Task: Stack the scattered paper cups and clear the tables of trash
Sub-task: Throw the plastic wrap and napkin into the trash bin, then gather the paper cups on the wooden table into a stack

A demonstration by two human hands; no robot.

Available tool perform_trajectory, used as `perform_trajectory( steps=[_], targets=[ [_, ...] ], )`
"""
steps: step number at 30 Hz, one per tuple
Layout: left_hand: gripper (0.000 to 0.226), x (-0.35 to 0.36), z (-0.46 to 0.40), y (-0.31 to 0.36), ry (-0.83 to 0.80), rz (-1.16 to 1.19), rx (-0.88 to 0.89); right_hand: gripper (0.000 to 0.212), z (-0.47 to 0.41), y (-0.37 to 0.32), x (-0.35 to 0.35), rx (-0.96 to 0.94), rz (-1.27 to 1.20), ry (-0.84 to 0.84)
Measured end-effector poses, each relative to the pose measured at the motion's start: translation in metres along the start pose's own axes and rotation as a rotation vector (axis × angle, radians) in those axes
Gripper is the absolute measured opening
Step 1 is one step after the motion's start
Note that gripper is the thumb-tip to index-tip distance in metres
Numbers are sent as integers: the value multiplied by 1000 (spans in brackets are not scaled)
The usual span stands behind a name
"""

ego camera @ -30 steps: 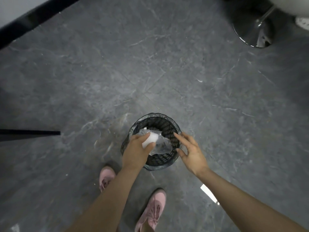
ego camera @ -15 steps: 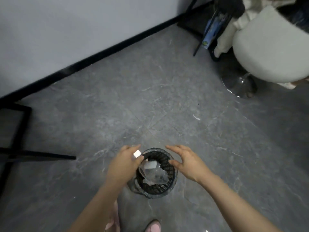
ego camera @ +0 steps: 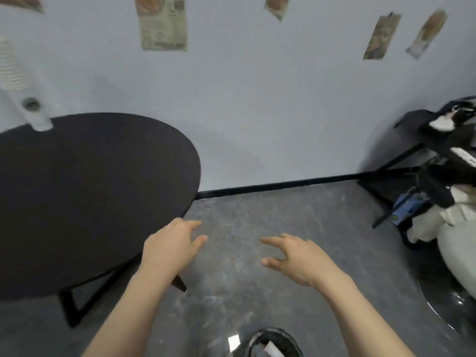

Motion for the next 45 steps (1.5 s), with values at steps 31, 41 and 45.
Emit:
perform_trajectory(
  steps=[31,41,45],
  targets=[
    [46,-73,137,-55,-298,-107,1107,53,247,-275,115,984,-479,443],
    [46,-41,364,-5,-496,-163,1634,53,459,-367,226,1549,-677,620],
    [47,-28,457,3,-552,-174,1771,53,533,-404,268,1715,-734,655]
  ],
)
Point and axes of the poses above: each hand's wrist, its own z-axis away from the middle knuckle, its own x-axis out of the palm, y = z × x, the point moved 1 cm from there along -z, towards the middle knuckle, and after that the axes turned 5 degrees about -z, right-handed, at the moved point
